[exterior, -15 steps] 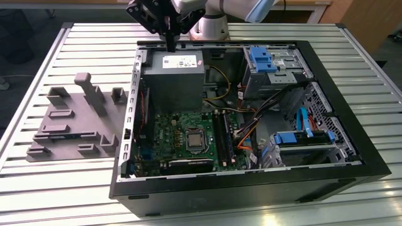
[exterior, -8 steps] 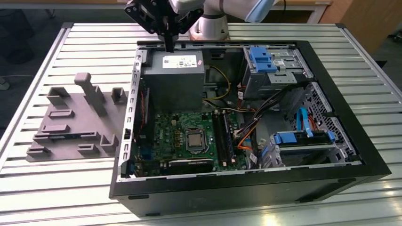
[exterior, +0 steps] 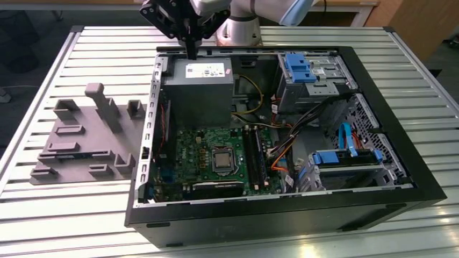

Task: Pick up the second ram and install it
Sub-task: 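Reach for the second ram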

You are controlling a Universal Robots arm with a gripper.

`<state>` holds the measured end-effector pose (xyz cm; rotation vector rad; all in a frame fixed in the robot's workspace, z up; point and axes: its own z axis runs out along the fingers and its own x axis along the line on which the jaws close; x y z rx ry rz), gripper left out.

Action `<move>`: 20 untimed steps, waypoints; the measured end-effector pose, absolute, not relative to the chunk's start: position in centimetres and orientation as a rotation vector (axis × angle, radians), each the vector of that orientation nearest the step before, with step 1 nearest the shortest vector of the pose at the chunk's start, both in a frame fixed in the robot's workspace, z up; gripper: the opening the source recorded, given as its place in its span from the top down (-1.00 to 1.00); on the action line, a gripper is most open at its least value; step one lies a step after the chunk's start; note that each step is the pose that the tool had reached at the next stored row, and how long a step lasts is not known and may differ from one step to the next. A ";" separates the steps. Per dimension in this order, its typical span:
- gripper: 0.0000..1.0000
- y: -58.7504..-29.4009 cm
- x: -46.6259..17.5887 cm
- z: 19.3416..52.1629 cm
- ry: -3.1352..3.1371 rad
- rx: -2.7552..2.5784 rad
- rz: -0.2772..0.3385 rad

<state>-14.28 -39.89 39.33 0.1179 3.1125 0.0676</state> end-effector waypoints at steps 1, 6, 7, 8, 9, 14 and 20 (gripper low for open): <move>0.79 -39.9 -14.3 39.3 3.113 0.118 0.068; 0.79 -39.9 -14.4 39.3 3.112 0.118 0.068; 0.79 -39.9 -14.4 39.3 3.113 0.118 0.068; 0.79 -39.9 -14.4 39.3 3.112 0.118 0.068; 0.79 -39.9 -14.5 39.3 3.112 0.118 0.068; 0.79 -39.9 -14.6 39.3 3.112 0.118 0.068; 0.79 -39.9 -14.8 39.3 3.112 0.118 0.068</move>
